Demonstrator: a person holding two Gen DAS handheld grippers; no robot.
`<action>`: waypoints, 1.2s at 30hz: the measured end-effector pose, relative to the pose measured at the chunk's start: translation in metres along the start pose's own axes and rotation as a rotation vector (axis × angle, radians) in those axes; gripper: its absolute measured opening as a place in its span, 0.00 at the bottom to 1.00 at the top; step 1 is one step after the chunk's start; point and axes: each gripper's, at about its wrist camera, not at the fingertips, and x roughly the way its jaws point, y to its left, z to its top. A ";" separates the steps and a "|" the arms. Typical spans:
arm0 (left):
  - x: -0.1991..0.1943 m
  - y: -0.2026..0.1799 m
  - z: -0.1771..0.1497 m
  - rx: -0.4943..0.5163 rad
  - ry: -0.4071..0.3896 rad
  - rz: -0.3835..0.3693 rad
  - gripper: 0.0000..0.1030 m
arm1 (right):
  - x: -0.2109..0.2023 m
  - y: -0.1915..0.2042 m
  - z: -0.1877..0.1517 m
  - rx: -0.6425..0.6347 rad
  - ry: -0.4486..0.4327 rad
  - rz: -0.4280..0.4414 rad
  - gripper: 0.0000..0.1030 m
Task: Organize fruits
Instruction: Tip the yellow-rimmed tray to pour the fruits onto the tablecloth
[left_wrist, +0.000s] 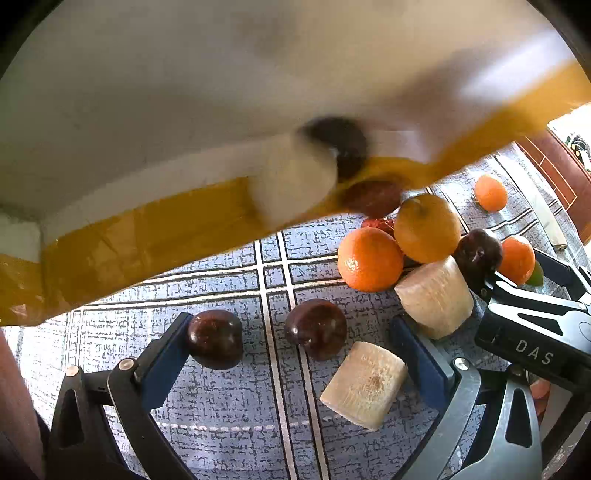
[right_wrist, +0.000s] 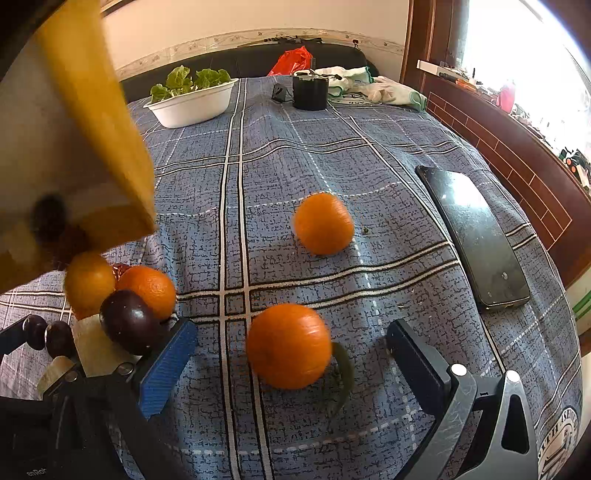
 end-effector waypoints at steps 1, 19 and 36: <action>0.000 0.000 0.000 0.000 0.000 -0.001 1.00 | 0.000 0.000 0.000 0.000 0.000 0.000 1.00; 0.000 -0.003 0.000 -0.012 0.002 -0.019 1.00 | 0.000 0.000 0.001 0.000 0.000 0.000 1.00; 0.004 -0.005 -0.004 0.007 -0.003 0.008 1.00 | 0.000 0.001 0.001 -0.001 0.001 -0.001 1.00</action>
